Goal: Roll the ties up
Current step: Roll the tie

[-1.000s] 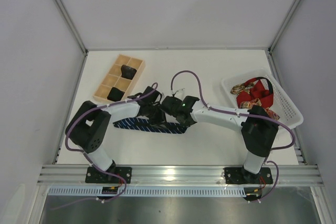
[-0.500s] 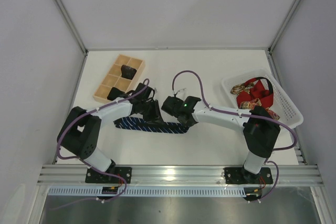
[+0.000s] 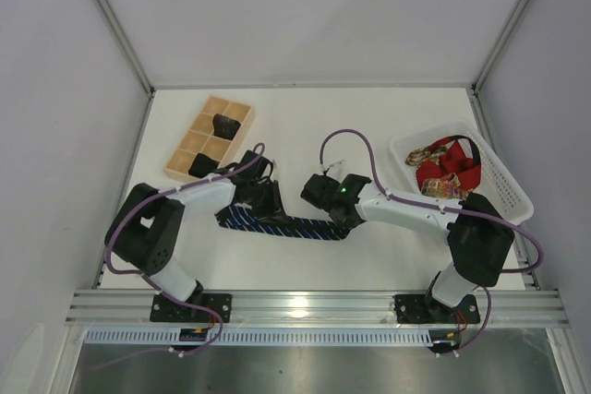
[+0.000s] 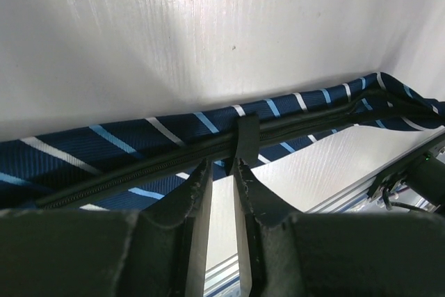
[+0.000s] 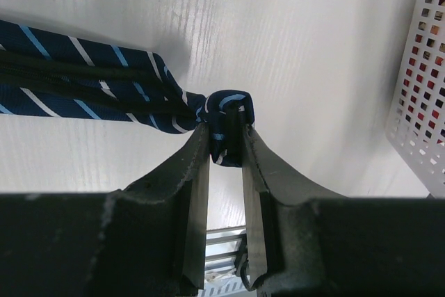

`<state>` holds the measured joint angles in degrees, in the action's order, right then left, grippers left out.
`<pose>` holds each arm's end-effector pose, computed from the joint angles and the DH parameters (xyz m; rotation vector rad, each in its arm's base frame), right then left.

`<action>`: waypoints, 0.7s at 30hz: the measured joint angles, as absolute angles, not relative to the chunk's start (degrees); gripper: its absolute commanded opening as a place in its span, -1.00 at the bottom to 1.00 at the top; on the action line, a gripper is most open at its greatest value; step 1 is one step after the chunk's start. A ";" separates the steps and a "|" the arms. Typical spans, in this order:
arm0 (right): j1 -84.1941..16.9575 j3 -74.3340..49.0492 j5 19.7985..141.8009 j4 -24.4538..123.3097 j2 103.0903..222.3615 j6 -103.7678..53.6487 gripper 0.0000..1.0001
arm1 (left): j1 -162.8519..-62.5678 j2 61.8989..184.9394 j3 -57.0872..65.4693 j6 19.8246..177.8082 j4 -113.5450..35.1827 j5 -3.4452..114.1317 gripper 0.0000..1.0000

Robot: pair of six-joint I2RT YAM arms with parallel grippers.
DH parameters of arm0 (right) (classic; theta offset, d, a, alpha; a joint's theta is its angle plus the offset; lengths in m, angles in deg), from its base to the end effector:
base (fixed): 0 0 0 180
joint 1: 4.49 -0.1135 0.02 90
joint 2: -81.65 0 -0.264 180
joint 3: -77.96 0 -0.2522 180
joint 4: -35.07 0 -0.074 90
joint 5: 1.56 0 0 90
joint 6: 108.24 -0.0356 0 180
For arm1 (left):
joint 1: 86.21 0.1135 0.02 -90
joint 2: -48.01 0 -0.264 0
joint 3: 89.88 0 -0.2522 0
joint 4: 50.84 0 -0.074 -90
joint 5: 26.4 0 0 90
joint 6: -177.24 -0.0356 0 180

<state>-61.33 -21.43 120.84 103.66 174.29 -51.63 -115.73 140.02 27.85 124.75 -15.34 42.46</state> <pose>0.1778 0.2372 0.2220 -0.4681 2.5609 -0.3823 0.2488 -0.1556 0.1549 -0.0829 2.8786 -0.7964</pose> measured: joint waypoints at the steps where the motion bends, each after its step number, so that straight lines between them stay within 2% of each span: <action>1: -61.33 -21.43 120.91 103.62 174.29 -51.59 -0.94 | -115.88 140.37 27.85 124.80 -15.65 42.39 -0.53; 7: -61.61 -19.31 120.84 104.34 175.90 -50.71 -0.85 | -117.19 143.12 27.85 125.37 -17.46 41.98 -0.56; 21: -65.61 -8.42 120.32 105.02 186.88 -49.42 -0.81 | -117.32 143.63 27.85 125.80 -18.51 41.41 -0.56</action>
<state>-65.61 -8.42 120.32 105.02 186.88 -49.42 -117.32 143.63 27.85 125.80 -18.51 41.41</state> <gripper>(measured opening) 0.260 0.218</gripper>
